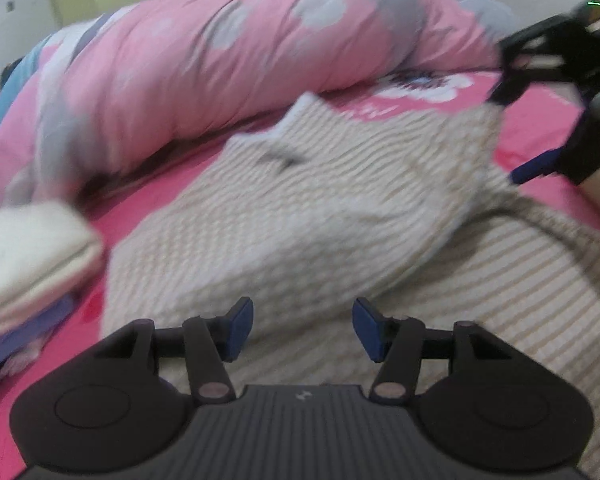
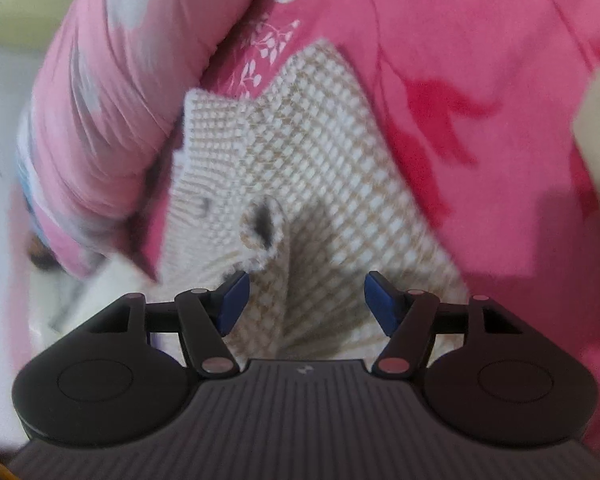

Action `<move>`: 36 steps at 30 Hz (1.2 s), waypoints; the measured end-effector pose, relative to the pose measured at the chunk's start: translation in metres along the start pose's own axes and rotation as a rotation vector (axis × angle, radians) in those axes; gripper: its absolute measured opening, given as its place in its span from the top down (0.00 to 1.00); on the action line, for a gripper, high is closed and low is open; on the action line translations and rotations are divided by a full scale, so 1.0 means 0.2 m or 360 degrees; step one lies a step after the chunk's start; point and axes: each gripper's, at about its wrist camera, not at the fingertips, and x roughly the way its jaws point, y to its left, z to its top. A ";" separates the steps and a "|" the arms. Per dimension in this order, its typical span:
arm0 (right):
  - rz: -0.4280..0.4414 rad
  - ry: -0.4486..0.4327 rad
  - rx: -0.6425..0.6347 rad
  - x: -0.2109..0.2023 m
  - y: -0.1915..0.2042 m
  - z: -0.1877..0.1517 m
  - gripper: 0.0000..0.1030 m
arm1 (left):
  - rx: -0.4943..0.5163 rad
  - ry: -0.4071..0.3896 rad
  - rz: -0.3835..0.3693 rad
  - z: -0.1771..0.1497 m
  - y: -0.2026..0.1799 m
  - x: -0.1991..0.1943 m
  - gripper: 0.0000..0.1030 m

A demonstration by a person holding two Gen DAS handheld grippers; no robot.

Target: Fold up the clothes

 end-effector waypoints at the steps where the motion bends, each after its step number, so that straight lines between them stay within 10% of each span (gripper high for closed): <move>1: 0.0033 -0.0001 0.0052 -0.01 -0.01 -0.01 0.31 | -0.0021 0.0012 0.0014 -0.02 0.03 0.00 0.45; 12: -0.0096 0.0038 0.0074 0.13 0.04 -0.10 0.25 | -0.0144 0.0121 0.0152 -0.17 0.32 0.03 0.45; 16: -0.0281 0.0065 -0.0125 0.20 0.19 -0.09 0.70 | -0.0171 0.0194 0.0258 -0.23 0.45 0.08 0.45; 20: -0.0442 0.0065 -0.0395 0.25 0.41 -0.08 0.91 | -0.0220 0.0293 0.0286 -0.24 0.56 0.19 0.45; 28: 0.0016 -0.0213 -0.1004 -0.01 1.16 0.01 0.93 | -0.0370 0.0357 0.0277 -0.17 0.69 0.34 0.43; 36: -0.0341 -0.0217 -0.0791 0.05 0.79 0.19 0.93 | -0.0441 0.0394 0.0238 -0.18 0.72 0.37 0.43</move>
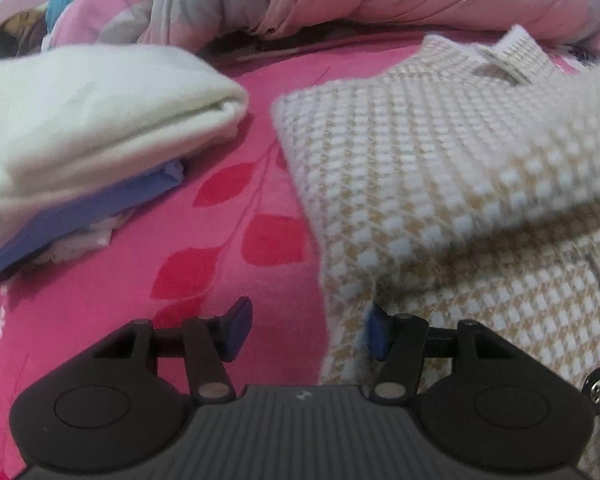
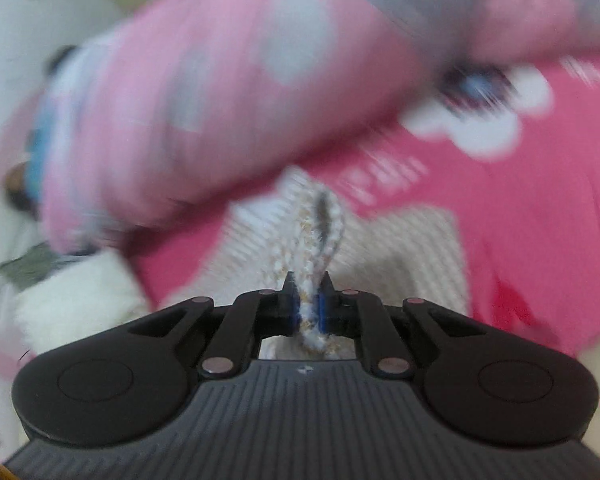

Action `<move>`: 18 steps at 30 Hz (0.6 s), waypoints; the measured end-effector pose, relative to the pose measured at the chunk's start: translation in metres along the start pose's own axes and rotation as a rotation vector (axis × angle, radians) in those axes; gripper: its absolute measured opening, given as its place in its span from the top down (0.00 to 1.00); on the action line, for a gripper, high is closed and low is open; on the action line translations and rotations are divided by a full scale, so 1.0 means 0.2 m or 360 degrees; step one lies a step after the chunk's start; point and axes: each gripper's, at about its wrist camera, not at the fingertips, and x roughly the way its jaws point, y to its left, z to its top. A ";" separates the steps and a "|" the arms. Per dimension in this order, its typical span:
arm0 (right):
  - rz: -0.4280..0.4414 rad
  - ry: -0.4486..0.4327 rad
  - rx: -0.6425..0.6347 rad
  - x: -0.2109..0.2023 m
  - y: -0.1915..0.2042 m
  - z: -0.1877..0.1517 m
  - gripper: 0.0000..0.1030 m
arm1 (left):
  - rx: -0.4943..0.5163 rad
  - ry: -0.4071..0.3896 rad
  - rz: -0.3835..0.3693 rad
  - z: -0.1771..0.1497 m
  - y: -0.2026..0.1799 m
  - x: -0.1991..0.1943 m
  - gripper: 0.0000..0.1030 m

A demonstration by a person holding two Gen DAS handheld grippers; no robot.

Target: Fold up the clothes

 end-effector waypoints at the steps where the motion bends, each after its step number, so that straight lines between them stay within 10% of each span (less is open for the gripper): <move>1: 0.0015 -0.0008 -0.0012 0.02 0.01 0.01 0.93 | -0.0002 0.0006 -0.0003 0.00 0.00 0.00 0.43; 7: 0.0159 -0.0130 -0.0178 -0.06 0.07 0.09 0.93 | 0.0033 0.0010 0.0005 0.01 -0.01 -0.02 0.43; 15: -0.0126 0.0196 0.0174 0.29 -0.51 -0.23 0.93 | 0.0154 -0.0009 0.0042 0.00 -0.04 -0.02 0.43; 18: -0.0046 0.0103 0.0124 0.23 -0.48 -0.21 0.93 | 0.0153 0.0001 0.0039 0.01 -0.03 -0.01 0.43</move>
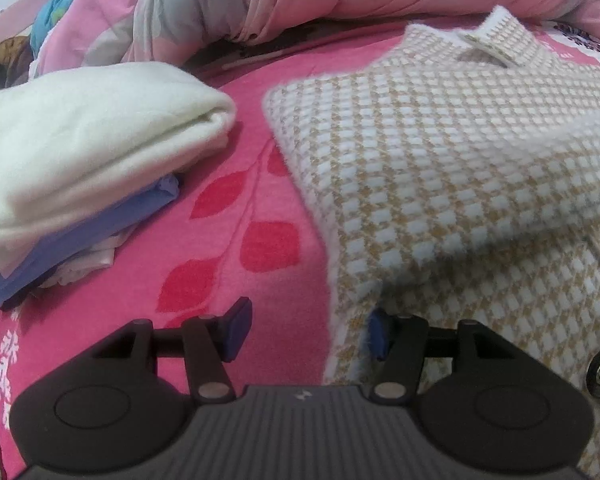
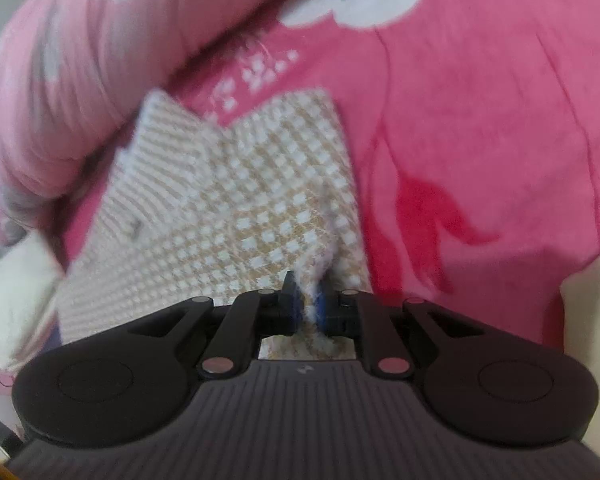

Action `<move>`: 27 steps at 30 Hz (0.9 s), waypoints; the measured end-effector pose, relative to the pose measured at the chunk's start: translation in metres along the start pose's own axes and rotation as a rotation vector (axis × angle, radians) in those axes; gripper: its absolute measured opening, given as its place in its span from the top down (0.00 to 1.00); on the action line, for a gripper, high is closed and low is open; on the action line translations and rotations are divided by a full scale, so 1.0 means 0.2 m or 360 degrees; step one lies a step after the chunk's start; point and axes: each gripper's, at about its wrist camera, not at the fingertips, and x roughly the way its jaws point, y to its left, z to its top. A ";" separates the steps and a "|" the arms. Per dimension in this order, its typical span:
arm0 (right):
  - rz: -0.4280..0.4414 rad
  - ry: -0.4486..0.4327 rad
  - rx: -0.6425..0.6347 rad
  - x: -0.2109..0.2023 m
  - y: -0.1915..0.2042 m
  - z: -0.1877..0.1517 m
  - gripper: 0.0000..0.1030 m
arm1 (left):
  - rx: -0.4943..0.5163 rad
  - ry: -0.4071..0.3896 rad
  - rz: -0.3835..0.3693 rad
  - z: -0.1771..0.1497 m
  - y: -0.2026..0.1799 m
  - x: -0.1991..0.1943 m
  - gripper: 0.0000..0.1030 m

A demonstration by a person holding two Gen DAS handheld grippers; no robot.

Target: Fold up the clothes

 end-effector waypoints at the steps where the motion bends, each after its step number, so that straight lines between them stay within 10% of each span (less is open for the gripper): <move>1: 0.0018 -0.0023 -0.0051 -0.02 0.02 0.01 0.93 | 0.0003 0.0001 -0.0001 0.00 0.00 0.00 0.43; 6: -0.0148 0.0011 -0.0266 0.09 -0.03 0.02 0.86 | 0.0023 -0.0029 -0.0005 -0.01 -0.01 -0.02 0.42; 7: -0.0191 0.0011 -0.0283 0.13 -0.06 0.01 0.59 | 0.0026 -0.0031 -0.0015 -0.02 -0.01 -0.02 0.42; 9: -0.0231 -0.0007 -0.0214 0.12 -0.12 0.01 0.44 | 0.0019 -0.0039 -0.0058 -0.03 0.01 -0.05 0.42; 16: -0.0419 -0.0236 -0.0399 -0.15 0.03 0.05 0.48 | -0.0021 -0.0222 -0.0082 -0.09 0.09 -0.32 0.45; 22: -0.0193 -0.0181 -0.0874 -0.11 0.43 -0.06 0.62 | 0.0060 -0.0503 -0.0154 0.09 -0.07 -0.36 0.58; 27: -0.0276 0.0033 -0.1025 0.22 0.44 -0.18 0.63 | 0.0194 -0.0344 -0.0230 0.06 -0.26 -0.12 0.78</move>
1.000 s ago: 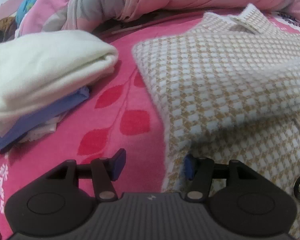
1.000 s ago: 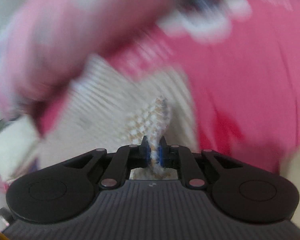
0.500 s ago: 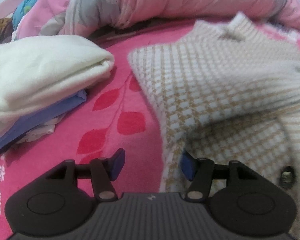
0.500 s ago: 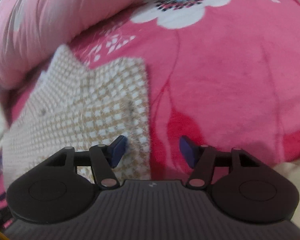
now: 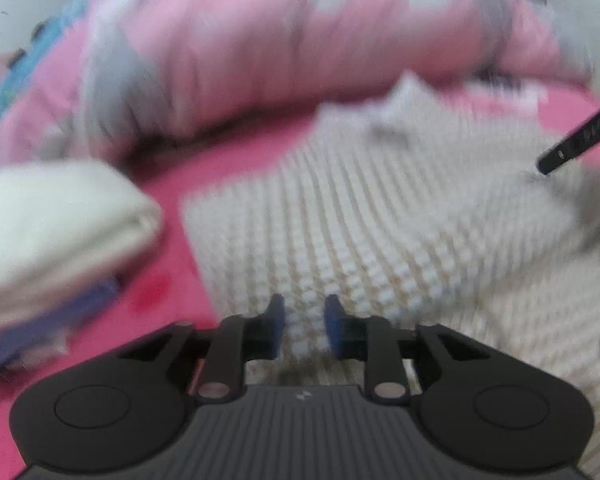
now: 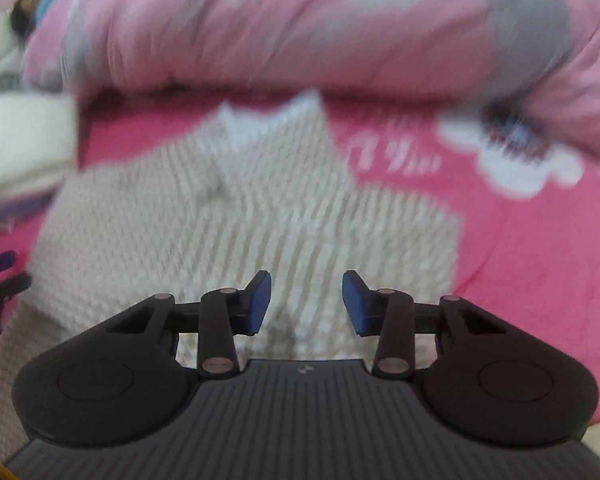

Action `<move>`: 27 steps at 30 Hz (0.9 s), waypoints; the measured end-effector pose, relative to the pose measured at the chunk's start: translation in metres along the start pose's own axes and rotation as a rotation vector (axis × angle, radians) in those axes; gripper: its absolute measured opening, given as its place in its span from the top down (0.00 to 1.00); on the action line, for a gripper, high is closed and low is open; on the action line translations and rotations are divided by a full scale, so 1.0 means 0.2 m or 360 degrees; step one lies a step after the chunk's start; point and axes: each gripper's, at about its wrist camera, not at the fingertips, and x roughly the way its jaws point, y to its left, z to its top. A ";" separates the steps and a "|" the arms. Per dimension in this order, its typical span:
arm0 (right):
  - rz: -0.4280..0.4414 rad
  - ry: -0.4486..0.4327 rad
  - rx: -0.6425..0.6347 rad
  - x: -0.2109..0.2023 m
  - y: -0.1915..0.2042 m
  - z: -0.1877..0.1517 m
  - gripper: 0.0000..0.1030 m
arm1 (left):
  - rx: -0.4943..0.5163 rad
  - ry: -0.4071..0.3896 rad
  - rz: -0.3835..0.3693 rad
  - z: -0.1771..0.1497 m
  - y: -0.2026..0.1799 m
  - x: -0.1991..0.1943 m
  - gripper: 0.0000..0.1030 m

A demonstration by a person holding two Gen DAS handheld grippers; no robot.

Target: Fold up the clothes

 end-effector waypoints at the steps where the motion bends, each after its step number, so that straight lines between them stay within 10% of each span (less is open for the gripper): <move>1: -0.0058 0.0100 -0.0027 0.11 -0.01 -0.05 0.62 | 0.0037 -0.0014 0.0003 -0.03 -0.03 0.02 0.81; 8: -0.0158 0.0172 -0.0027 0.05 0.03 0.03 0.62 | -0.0019 -0.0062 -0.0025 -0.06 -0.03 0.04 0.82; 17: 0.0495 -0.0179 -0.0497 -0.02 0.82 0.40 0.64 | -0.0064 -0.0157 -0.0073 -0.14 -0.03 0.01 0.80; 21: 0.0399 0.0016 -0.0683 0.33 1.01 0.35 0.71 | -0.0102 -0.0185 -0.0156 -0.18 -0.01 0.01 0.79; 24: 0.0314 0.0090 -0.0649 0.46 0.95 0.31 0.74 | -0.0141 -0.0190 -0.0245 -0.19 0.01 0.01 0.72; 26: 0.0203 0.0130 -0.0701 0.40 1.00 0.35 0.76 | -0.0116 -0.0192 -0.0369 -0.19 0.02 0.02 0.35; 27: 0.0182 0.0100 -0.0736 0.34 1.05 0.37 0.76 | -0.0078 -0.0194 -0.0396 -0.20 0.00 0.02 0.33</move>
